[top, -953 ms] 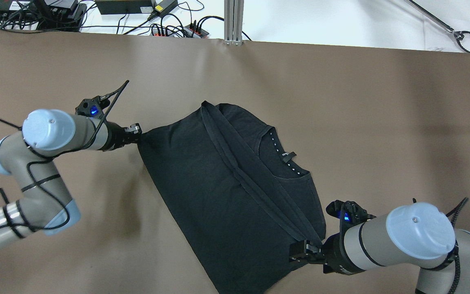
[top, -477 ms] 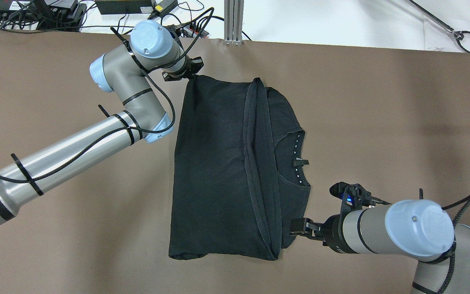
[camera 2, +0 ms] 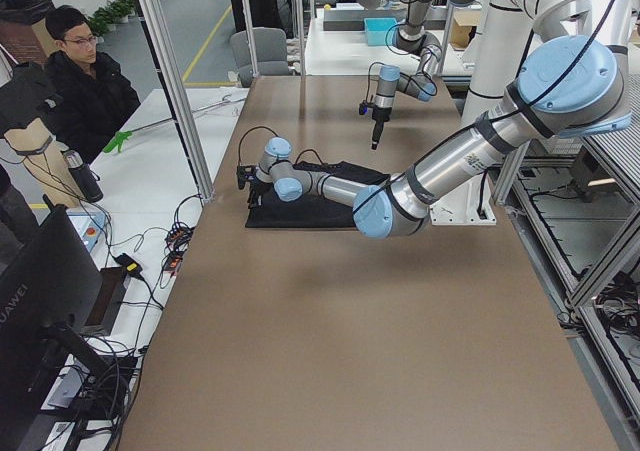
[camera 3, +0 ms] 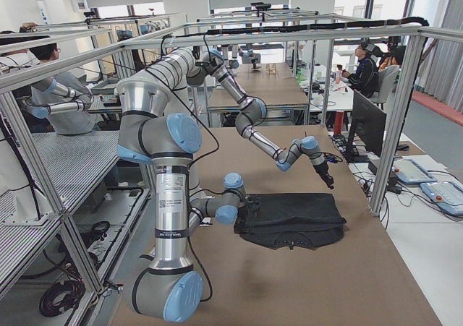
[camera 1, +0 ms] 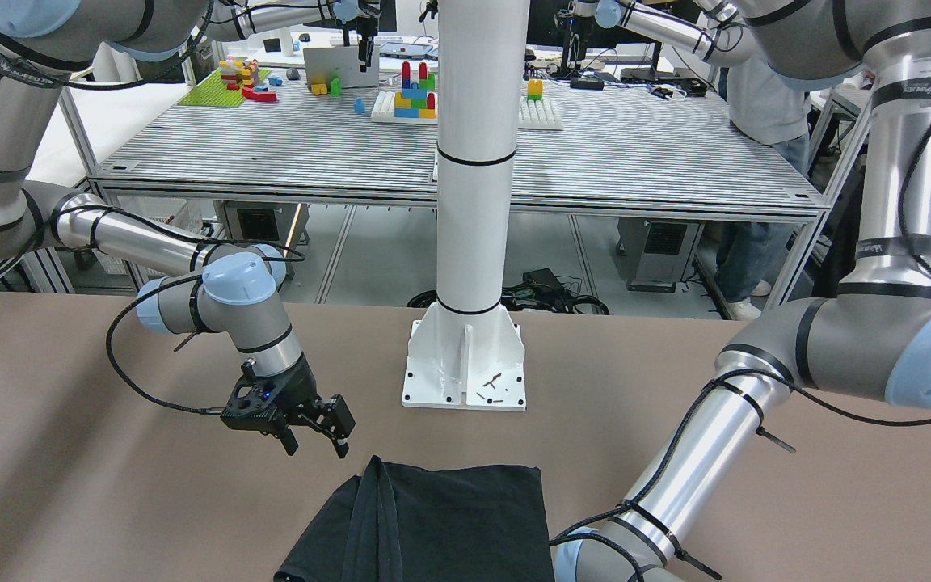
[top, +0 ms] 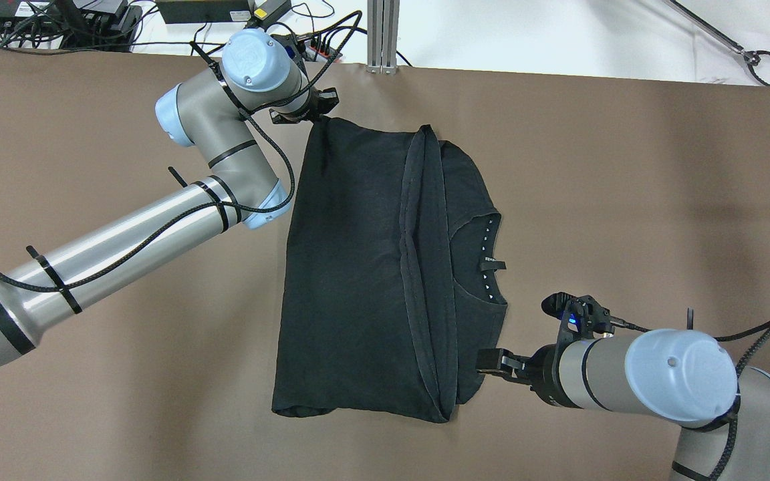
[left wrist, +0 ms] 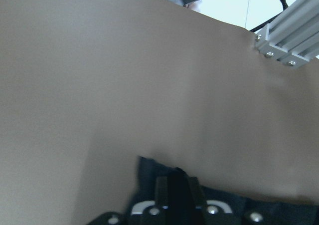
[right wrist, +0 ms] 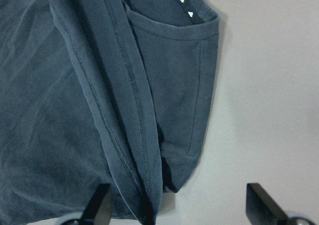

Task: Fold clothes
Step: 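Fold the shirt lengthwise, left gripper lifting its edge over toward the right gripper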

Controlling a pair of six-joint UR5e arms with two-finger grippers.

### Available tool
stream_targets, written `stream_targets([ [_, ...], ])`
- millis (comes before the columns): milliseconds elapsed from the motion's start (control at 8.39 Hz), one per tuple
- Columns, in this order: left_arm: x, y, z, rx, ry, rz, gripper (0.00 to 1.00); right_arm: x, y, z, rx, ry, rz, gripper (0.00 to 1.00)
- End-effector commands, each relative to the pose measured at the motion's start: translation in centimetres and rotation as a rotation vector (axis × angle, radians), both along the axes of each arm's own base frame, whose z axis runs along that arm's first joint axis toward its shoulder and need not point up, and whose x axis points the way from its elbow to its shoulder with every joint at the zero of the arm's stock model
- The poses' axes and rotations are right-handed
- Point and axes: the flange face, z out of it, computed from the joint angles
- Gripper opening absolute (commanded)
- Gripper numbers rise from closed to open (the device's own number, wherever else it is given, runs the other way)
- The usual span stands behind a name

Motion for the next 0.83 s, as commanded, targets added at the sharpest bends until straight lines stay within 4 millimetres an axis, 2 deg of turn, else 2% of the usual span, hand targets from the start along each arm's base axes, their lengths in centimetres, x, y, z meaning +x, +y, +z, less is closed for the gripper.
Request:
stream_targets([
  [0, -1.5, 1.8, 1.9, 0.03, 0.012, -0.003, 0.94, -3.7, -2.6, -4.2, 0.035, 0.037, 0.01, 0.74],
  [119, -2.5, 3.0, 3.0, 0.038, 0.027, 0.001, 0.94, -7.1, -3.8, -6.2, 0.159, 0.095, -0.066, 0.68],
  [238, -3.1, 3.9, 3.2, 0.049, 0.038, 0.005, 0.94, -9.1, -4.3, -5.4, 0.317, 0.163, -0.188, 0.65],
  [358, -2.6, 4.3, 2.9, 0.052, 0.044, 0.01, 0.94, -11.0, -3.6, -5.4, 0.447, 0.201, -0.301, 0.55],
  [596, -2.7, 4.3, 2.9, 0.051, 0.043, 0.001, 0.94, -13.9, -3.3, -4.3, 0.449, 0.233, -0.349, 0.48],
  [715, -2.6, 4.3, 2.9, 0.047, 0.046, -0.002, 0.94, -15.7, -2.2, -3.3, 0.467, 0.254, -0.4, 0.45],
])
